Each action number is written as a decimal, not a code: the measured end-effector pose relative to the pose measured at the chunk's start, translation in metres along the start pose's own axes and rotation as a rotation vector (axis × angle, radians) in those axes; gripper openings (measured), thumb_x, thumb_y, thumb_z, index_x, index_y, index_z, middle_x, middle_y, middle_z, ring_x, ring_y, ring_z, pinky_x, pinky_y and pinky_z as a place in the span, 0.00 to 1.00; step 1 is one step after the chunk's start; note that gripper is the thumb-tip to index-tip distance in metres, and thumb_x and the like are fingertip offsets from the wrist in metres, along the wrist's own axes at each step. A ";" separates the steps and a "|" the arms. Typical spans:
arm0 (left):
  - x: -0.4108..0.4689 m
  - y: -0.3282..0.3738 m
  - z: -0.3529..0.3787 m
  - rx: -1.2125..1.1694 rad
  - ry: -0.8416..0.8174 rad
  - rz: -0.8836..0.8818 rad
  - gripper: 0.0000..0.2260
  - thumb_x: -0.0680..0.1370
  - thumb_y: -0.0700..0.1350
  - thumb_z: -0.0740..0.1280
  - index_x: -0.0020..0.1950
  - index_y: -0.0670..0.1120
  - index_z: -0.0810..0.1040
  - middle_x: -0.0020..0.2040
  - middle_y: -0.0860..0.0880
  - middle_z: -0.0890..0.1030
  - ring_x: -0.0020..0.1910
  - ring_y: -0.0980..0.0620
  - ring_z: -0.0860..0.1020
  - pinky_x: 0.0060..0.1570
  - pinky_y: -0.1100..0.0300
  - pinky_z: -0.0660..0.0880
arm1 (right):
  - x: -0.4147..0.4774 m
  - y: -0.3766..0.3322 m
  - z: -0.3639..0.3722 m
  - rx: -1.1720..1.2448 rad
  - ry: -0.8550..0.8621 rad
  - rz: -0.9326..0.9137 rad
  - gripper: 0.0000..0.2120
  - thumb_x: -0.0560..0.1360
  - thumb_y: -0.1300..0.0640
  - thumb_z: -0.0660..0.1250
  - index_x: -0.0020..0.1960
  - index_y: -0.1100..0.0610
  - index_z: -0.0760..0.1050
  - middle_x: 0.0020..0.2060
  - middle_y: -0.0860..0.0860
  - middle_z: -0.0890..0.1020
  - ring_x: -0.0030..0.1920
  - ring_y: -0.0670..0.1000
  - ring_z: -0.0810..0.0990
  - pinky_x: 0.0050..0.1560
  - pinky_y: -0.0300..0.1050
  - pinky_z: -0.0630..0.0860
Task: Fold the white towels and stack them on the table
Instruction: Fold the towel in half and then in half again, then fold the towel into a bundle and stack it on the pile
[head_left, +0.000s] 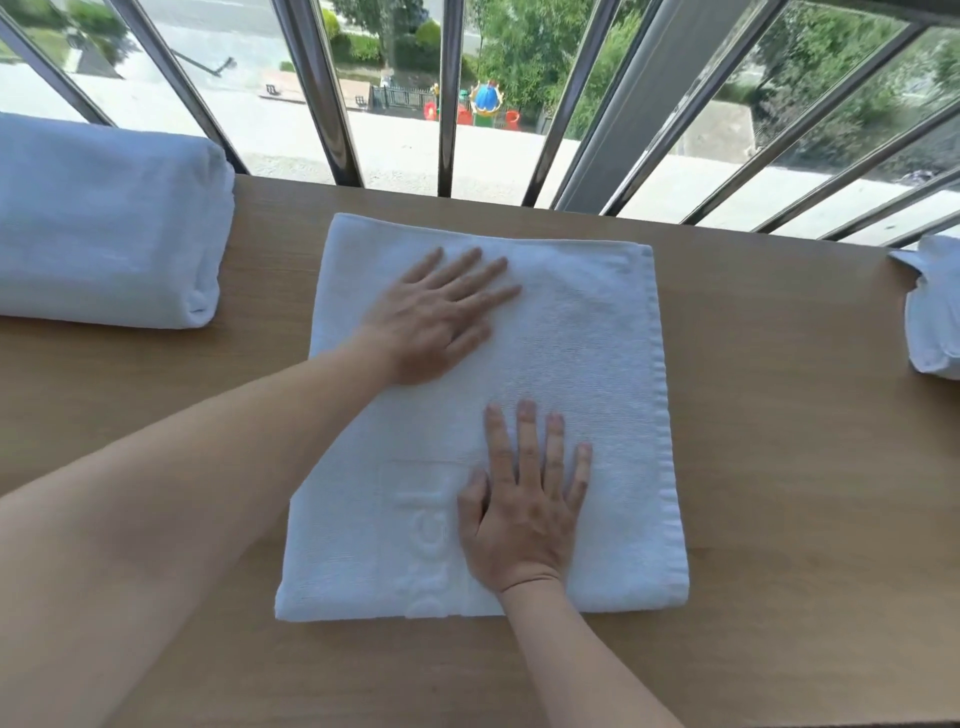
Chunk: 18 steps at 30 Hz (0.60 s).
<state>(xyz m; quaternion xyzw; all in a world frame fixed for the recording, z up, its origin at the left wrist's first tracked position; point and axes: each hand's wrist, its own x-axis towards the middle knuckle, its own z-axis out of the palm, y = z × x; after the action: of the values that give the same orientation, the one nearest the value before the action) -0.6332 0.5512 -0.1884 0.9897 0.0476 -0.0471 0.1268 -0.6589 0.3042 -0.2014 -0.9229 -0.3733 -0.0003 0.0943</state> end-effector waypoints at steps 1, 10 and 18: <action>0.008 -0.005 -0.003 -0.014 0.003 -0.064 0.25 0.84 0.59 0.43 0.82 0.60 0.48 0.82 0.54 0.49 0.81 0.50 0.46 0.79 0.49 0.40 | -0.001 0.000 0.001 -0.003 0.000 0.000 0.31 0.78 0.47 0.56 0.80 0.50 0.60 0.80 0.53 0.58 0.80 0.59 0.54 0.74 0.70 0.54; 0.011 0.009 0.008 -0.038 0.072 -0.389 0.28 0.83 0.59 0.41 0.83 0.53 0.47 0.83 0.49 0.49 0.82 0.48 0.45 0.78 0.50 0.38 | 0.000 0.003 0.001 -0.006 0.001 0.001 0.29 0.78 0.47 0.56 0.79 0.49 0.63 0.79 0.52 0.62 0.79 0.59 0.57 0.75 0.68 0.53; -0.111 0.089 0.041 -0.106 0.011 -0.421 0.30 0.82 0.61 0.41 0.82 0.52 0.41 0.82 0.51 0.40 0.80 0.52 0.36 0.77 0.52 0.33 | 0.002 -0.001 -0.006 0.028 -0.088 0.035 0.29 0.79 0.50 0.52 0.80 0.53 0.60 0.79 0.52 0.60 0.80 0.58 0.55 0.76 0.67 0.52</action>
<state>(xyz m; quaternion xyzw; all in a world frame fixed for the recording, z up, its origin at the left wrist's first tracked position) -0.7369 0.4464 -0.1941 0.9500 0.2566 -0.0645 0.1659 -0.6579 0.3053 -0.1947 -0.9269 -0.3610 0.0473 0.0908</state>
